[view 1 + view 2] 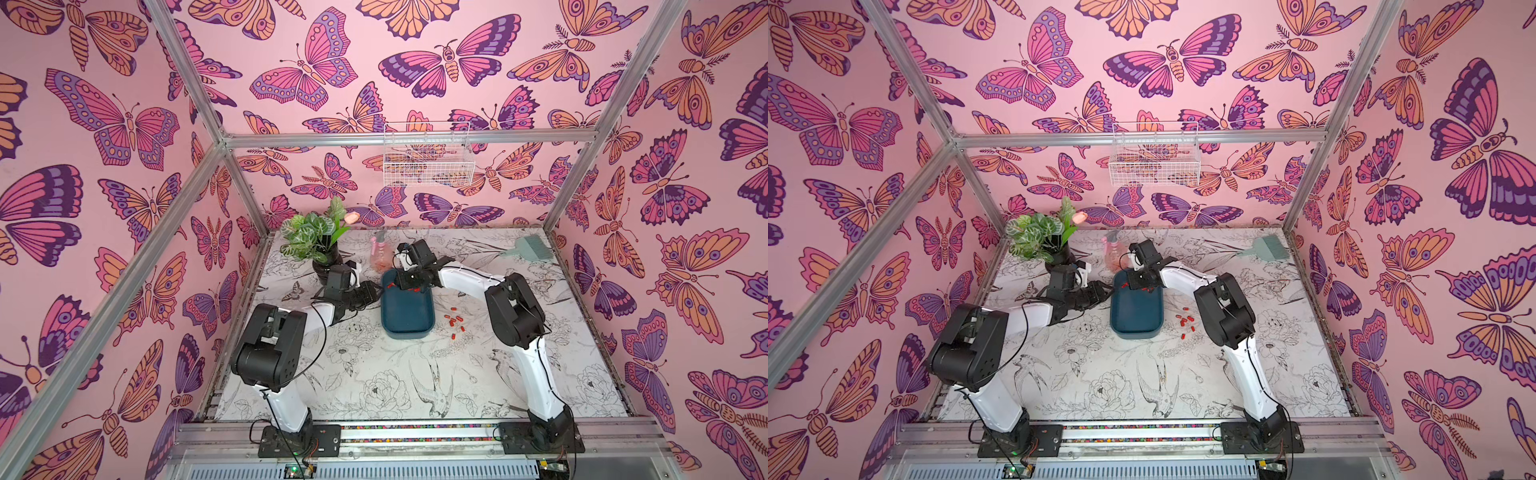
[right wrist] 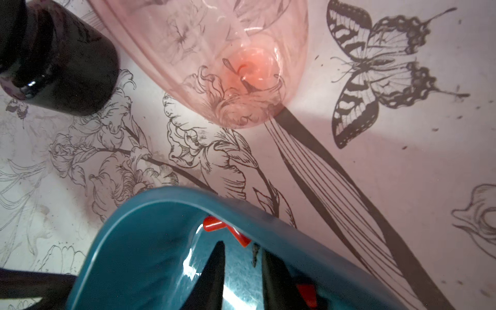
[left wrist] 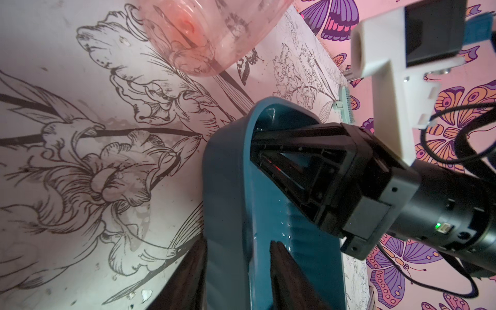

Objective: Take the screw protection sleeves out of the storage box
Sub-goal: Pick up the screw protection sleeve from the storage box.

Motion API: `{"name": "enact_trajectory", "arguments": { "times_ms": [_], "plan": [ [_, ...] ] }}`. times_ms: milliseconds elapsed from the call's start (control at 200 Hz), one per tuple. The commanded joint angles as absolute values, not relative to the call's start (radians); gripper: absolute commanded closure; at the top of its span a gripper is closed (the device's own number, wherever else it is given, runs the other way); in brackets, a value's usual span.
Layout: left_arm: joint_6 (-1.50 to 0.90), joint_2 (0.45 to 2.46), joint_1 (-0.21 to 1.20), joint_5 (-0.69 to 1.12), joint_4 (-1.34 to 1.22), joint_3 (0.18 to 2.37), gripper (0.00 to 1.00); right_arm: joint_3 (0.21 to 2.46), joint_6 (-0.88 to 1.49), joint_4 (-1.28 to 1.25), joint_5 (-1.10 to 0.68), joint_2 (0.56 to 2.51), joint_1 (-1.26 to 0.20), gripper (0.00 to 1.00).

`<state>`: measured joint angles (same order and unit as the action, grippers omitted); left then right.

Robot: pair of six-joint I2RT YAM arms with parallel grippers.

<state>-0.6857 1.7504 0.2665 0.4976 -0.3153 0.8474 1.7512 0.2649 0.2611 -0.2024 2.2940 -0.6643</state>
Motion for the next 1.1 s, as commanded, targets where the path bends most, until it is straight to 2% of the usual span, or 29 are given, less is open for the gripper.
{"name": "enact_trajectory", "arguments": {
  "times_ms": [0, 1092],
  "plan": [
    [-0.686, 1.766, 0.258, 0.510, -0.325, 0.861, 0.56, 1.752, 0.279, 0.250, -0.205, 2.310, -0.664, 0.70],
    [-0.689, 1.766, 0.258, 0.504, -0.321, 0.862, 0.55, 1.734, 0.353, 0.174, -0.233, 2.367, -0.662, 0.69]
  ]
}}
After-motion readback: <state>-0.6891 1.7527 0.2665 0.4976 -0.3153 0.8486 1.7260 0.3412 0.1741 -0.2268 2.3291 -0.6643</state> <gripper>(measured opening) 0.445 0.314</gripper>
